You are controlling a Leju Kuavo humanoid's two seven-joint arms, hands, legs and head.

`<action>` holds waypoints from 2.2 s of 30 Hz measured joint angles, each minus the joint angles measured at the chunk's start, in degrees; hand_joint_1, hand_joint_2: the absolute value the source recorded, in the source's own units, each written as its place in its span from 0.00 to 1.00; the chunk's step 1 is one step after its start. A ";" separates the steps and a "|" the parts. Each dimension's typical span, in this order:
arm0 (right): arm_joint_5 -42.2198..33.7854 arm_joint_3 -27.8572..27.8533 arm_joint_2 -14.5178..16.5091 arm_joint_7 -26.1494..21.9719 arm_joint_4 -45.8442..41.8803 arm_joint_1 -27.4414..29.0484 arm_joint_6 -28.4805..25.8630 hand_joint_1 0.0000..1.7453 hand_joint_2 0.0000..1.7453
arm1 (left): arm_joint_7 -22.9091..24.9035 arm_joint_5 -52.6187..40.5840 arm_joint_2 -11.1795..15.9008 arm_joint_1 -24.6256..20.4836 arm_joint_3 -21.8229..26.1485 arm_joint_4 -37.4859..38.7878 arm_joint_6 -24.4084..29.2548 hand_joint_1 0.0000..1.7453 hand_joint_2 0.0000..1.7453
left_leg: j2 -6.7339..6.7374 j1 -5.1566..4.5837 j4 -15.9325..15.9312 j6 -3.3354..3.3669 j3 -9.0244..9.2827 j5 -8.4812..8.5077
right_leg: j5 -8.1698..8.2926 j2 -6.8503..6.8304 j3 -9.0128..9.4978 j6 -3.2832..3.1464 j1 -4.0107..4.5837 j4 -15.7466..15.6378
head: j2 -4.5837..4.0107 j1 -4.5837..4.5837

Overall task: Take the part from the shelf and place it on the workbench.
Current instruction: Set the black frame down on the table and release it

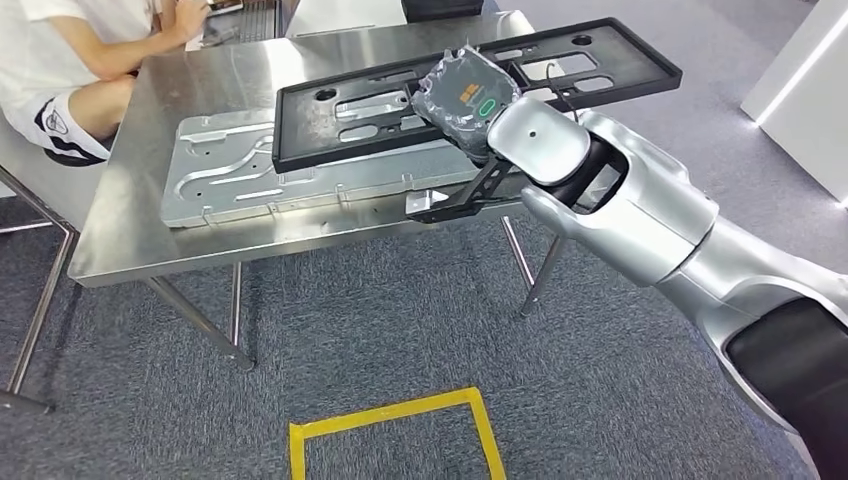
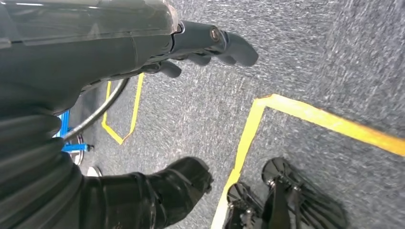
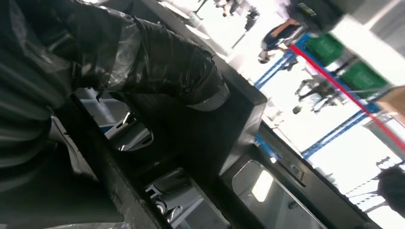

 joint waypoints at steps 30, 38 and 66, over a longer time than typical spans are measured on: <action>-0.44 1.00 0.43 0.08 1.46 0.28 -0.07 1.00 1.00 | 0.85 0.10 -0.04 -0.06 0.10 -0.09 0.19 0.00 1.00 | -0.12 0.47 0.70 -0.50 -0.41 0.65 | -0.45 -0.01 0.00 0.05 -0.18 0.24 | 0.00 0.04; -0.62 1.42 2.25 0.03 2.47 1.29 -0.61 1.00 1.00 | 0.77 0.10 -0.05 -0.36 0.09 -0.09 -0.02 0.00 1.00 | -0.14 0.76 -0.92 1.62 2.23 -1.64 | -6.02 -0.20 -8.32 1.54 -0.39 15.02 | 0.01 0.11; -1.50 2.31 8.40 1.95 4.33 8.48 -2.50 1.00 1.00 | 0.92 -0.18 -0.18 -0.31 0.08 -0.07 0.54 0.00 1.00 | 0.02 1.10 0.19 0.89 1.14 -1.58 | -4.37 -0.29 -2.62 1.67 -0.53 6.73 | 0.00 -0.10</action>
